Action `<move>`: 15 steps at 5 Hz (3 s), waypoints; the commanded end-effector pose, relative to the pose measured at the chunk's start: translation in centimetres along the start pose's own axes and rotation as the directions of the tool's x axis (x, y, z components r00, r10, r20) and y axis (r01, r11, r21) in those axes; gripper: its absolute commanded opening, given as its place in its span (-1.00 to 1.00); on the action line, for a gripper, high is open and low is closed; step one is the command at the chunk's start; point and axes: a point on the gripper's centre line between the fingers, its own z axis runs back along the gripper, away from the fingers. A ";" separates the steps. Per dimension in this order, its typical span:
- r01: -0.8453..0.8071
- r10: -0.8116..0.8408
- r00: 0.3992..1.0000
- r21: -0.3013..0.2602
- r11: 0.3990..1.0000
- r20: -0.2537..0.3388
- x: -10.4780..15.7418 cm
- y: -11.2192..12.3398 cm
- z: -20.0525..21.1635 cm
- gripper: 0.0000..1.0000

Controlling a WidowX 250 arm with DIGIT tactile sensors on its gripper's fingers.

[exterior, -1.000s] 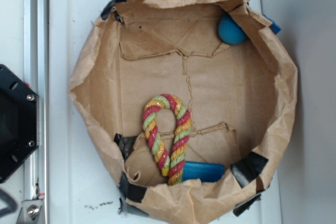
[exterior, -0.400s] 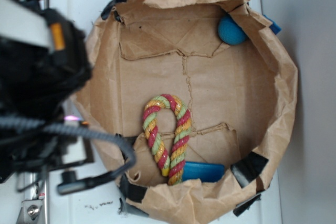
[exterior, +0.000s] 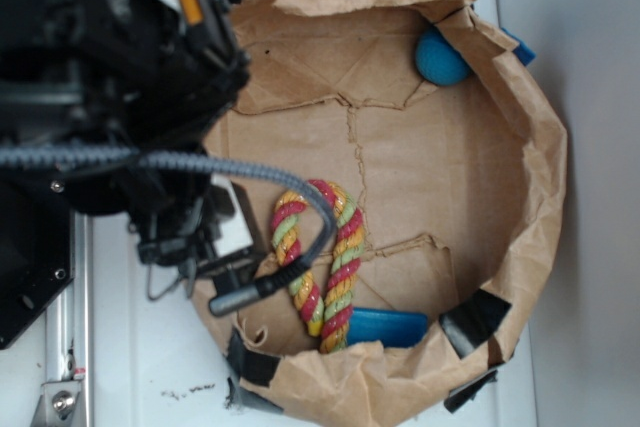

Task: Grab the blue ball.

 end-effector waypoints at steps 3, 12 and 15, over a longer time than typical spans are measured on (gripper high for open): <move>-0.003 0.002 1.000 0.060 0.998 0.017 1.5 -0.3 -3.8 1.00; -0.112 0.092 0.984 0.129 0.985 0.149 8.6 1.7 -14.5 1.00; -0.051 0.036 0.989 0.102 0.993 0.145 7.0 2.0 -15.2 1.00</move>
